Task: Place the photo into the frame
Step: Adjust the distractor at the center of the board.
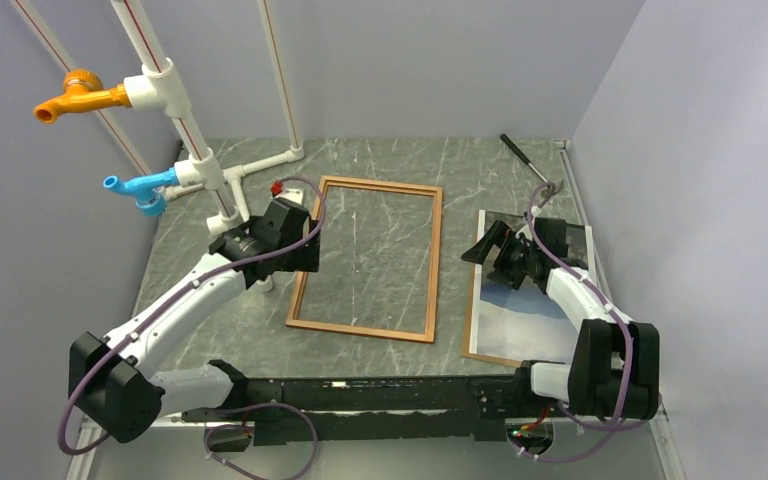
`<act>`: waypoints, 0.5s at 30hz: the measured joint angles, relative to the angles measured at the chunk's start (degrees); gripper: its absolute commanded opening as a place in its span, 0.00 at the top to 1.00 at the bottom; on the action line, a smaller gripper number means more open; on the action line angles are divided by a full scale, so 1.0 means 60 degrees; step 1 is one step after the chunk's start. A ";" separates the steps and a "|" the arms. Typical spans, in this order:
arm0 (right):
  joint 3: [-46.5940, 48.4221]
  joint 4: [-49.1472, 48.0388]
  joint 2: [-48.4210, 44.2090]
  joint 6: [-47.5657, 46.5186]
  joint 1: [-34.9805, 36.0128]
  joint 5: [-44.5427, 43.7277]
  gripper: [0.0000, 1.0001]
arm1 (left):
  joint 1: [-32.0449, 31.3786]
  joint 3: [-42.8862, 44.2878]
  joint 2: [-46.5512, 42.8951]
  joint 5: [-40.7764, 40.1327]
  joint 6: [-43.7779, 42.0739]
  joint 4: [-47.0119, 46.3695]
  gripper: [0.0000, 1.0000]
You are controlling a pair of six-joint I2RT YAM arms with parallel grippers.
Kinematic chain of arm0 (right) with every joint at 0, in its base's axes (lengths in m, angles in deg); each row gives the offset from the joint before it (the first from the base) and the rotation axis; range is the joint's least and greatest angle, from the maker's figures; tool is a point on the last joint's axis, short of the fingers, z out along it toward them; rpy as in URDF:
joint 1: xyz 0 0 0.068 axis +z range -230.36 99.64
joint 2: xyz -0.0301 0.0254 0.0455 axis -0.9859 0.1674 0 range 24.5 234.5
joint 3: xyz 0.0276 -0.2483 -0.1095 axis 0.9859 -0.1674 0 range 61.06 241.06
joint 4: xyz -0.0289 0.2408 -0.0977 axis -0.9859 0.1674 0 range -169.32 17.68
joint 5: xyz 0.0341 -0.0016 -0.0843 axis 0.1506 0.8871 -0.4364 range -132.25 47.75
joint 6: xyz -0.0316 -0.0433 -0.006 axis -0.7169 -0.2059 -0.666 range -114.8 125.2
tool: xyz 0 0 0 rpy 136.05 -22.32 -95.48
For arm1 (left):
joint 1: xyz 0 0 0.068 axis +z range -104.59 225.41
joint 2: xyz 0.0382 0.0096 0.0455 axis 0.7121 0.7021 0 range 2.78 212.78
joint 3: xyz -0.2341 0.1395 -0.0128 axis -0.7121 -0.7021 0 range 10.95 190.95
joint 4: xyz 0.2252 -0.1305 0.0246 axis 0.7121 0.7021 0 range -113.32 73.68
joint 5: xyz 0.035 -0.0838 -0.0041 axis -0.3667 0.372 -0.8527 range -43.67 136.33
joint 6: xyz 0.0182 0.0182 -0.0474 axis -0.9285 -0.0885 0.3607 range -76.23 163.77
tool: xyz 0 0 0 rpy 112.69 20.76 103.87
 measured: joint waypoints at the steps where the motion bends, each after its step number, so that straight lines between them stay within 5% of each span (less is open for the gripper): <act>1: -0.0011 -0.0011 0.0018 0.0000 0.0000 0.0000 0.00 | 0.0040 -0.0076 -0.0098 0.0000 -0.0022 0.0018 0.05; 15: -0.0146 -0.0168 0.0215 0.0076 0.0000 0.0135 0.00 | 0.1483 -0.1020 -0.0780 0.0055 -0.0350 0.0525 0.04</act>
